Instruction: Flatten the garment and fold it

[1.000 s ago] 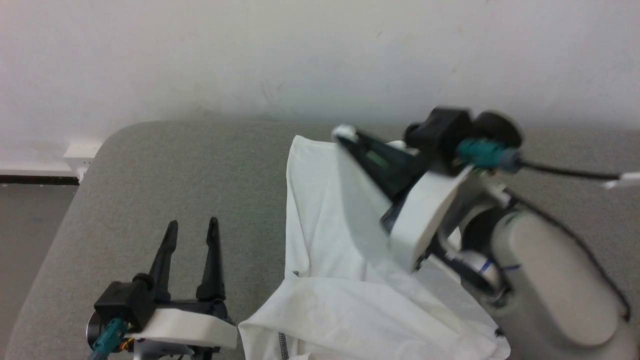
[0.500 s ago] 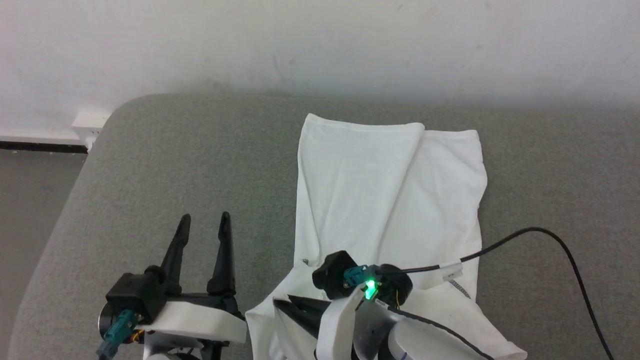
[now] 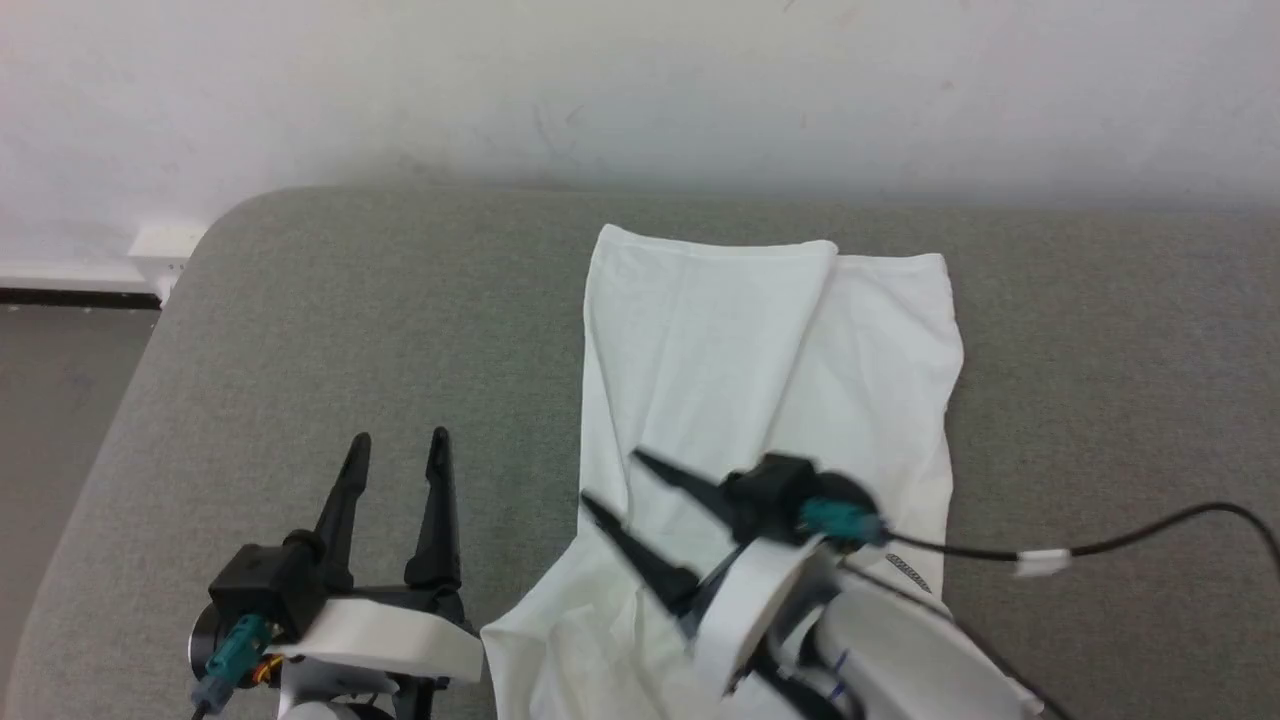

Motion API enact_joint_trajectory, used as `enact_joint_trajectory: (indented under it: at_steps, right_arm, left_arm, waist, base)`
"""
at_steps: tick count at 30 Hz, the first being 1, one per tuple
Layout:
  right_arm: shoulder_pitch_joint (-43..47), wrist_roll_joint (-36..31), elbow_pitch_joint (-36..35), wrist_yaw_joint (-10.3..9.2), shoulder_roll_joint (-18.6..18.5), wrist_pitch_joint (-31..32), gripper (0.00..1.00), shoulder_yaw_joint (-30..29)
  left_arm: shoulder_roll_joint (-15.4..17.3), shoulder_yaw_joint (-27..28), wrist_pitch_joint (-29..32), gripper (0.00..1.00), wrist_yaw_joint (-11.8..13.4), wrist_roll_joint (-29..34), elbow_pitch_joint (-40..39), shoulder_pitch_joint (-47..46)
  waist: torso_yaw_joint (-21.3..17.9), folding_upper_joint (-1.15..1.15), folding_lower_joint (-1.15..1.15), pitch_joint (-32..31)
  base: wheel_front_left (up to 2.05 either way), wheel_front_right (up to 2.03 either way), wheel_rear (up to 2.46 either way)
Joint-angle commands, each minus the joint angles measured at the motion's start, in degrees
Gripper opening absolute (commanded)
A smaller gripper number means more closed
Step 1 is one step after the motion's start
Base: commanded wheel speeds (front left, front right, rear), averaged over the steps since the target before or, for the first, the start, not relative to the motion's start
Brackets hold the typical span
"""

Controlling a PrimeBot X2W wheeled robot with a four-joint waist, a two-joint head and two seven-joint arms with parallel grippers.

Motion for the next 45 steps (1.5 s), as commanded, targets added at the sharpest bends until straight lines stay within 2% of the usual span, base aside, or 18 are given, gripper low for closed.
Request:
enact_joint_trajectory:
  at_steps: [1, 7, 11, 15, 18, 25, 31, 38, 45]
  right_arm:
    - [0.0, -1.3, -0.4, -0.04, -0.7, -1.1, 1.0, -2.2]
    - [5.4, -10.4, -5.5, -0.04, -3.9, -3.3, 1.0, -20.7]
    - [11.1, -15.9, -12.2, -0.04, -4.8, -1.1, 1.0, -31.5]
    - [17.0, -19.6, -20.2, -0.04, -4.4, 3.2, 1.0, -39.5]
    - [20.4, -20.9, -25.7, -0.04, -3.5, 6.2, 1.0, -43.1]
    - [21.9, -20.7, -34.3, -0.04, -1.7, 10.7, 1.0, -45.9]
    - [17.8, -20.1, -34.8, -0.04, -0.9, 10.1, 1.0, -44.6]
    - [14.5, -19.8, -34.1, -0.04, -0.3, 8.1, 1.0, -42.8]
    - [12.3, -18.9, -32.8, -0.04, 0.0, 6.4, 1.0, -40.0]
  left_arm:
    - [0.4, 0.3, -0.2, 1.0, 0.5, 0.0, 0.1, 0.0]
    - [1.7, 1.7, 0.7, 1.0, 1.9, 0.1, 0.0, 1.2]
    - [2.4, 2.6, 1.4, 1.0, 2.7, 0.1, 0.0, 1.6]
    - [3.0, 3.5, 2.0, 1.0, 3.2, -0.4, 0.5, 1.1]
    - [3.5, 4.1, 2.8, 1.0, 2.8, -1.3, 1.6, -0.9]
    - [5.9, 4.9, 5.7, 1.0, -0.7, -4.5, 7.2, -15.8]
    - [9.6, 5.8, 9.6, 1.0, -4.9, -7.7, 17.0, -32.4]
    - [14.4, 1.3, 23.4, 1.0, -8.8, -9.7, 28.8, -51.3]
    - [18.1, -3.7, 39.5, 1.0, -9.8, -11.9, 37.8, -63.3]
  waist:
    - [-0.8, 0.0, -0.01, -0.6]
    - [-3.3, 0.0, -0.01, -1.4]
    - [-5.0, 0.0, -0.01, -1.3]
    - [-6.7, 0.0, -0.01, -0.8]
    - [-8.0, 0.0, -0.01, 0.5]
    - [-11.2, 0.0, -0.01, 7.6]
    - [-15.0, 0.0, -0.01, 14.9]
    - [-18.6, 0.0, -0.01, 21.6]
    - [-22.0, 0.0, -0.01, 26.2]
  base:
    - [0.0, 0.0, 0.0]
    - [0.0, 0.0, 0.0]
    - [0.0, 0.0, 0.0]
    - [0.0, 0.0, 0.0]
    - [0.0, 0.0, 0.0]
    - [0.0, 0.0, 0.0]
    - [0.0, 0.0, 0.0]
    - [0.0, 0.0, 0.0]
    - [0.0, 0.0, 0.0]
